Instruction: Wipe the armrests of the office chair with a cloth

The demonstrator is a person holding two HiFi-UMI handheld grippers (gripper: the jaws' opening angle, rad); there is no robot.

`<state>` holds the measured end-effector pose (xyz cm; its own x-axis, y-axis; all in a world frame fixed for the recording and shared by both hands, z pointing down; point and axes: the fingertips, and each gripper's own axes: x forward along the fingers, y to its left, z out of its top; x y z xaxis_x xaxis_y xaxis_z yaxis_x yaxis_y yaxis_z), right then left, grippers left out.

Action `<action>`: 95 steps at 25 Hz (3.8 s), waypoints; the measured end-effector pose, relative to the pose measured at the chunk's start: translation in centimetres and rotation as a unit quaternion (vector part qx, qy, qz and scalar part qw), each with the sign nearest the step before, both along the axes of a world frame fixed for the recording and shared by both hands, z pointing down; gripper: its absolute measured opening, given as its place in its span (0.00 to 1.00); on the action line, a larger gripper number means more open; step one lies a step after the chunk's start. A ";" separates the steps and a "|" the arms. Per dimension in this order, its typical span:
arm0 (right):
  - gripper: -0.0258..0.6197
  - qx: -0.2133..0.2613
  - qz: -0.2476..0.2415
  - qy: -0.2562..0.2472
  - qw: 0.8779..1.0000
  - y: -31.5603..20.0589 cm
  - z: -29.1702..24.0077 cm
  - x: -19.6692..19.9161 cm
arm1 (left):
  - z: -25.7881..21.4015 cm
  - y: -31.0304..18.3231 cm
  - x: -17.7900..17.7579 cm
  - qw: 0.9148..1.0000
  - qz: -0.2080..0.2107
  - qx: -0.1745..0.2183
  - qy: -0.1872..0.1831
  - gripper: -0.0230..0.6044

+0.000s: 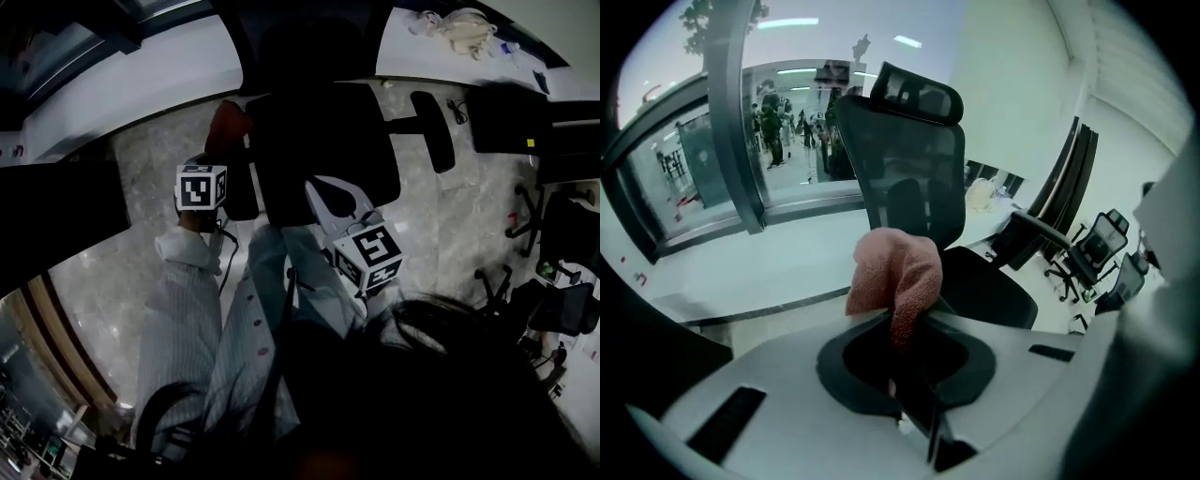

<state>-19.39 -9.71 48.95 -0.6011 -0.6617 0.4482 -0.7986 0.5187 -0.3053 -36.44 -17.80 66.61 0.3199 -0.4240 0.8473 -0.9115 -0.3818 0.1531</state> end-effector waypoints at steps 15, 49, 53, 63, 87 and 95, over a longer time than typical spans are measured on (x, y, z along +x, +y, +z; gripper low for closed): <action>0.04 0.034 -0.026 -0.021 0.999 -0.4 -3.7 -2.8 | -2.3 17.6 3.6 0.991 0.093 -0.081 0.055 0.08; 0.04 0.029 -0.015 -0.019 0.999 -0.9 -3.5 -1.4 | -2.0 13.4 2.7 0.991 0.013 -0.091 0.101 0.08; 0.04 0.041 -0.036 -0.025 0.998 0.2 -4.9 -3.4 | -2.4 17.3 2.4 0.989 0.002 -0.103 0.109 0.08; 0.04 0.068 -0.035 -0.010 0.997 1.7 -7.0 -3.6 | -10.9 12.7 -0.2 0.985 -0.065 0.075 0.142 0.08; 0.04 0.162 0.046 -0.035 0.985 0.0 -14.7 0.3 | -33.4 6.5 4.8 0.933 -0.007 0.333 0.138 0.08; 0.04 0.190 0.027 -0.043 0.980 -2.0 -14.6 11.8 | -34.4 4.5 16.8 0.925 -0.009 0.360 0.119 0.08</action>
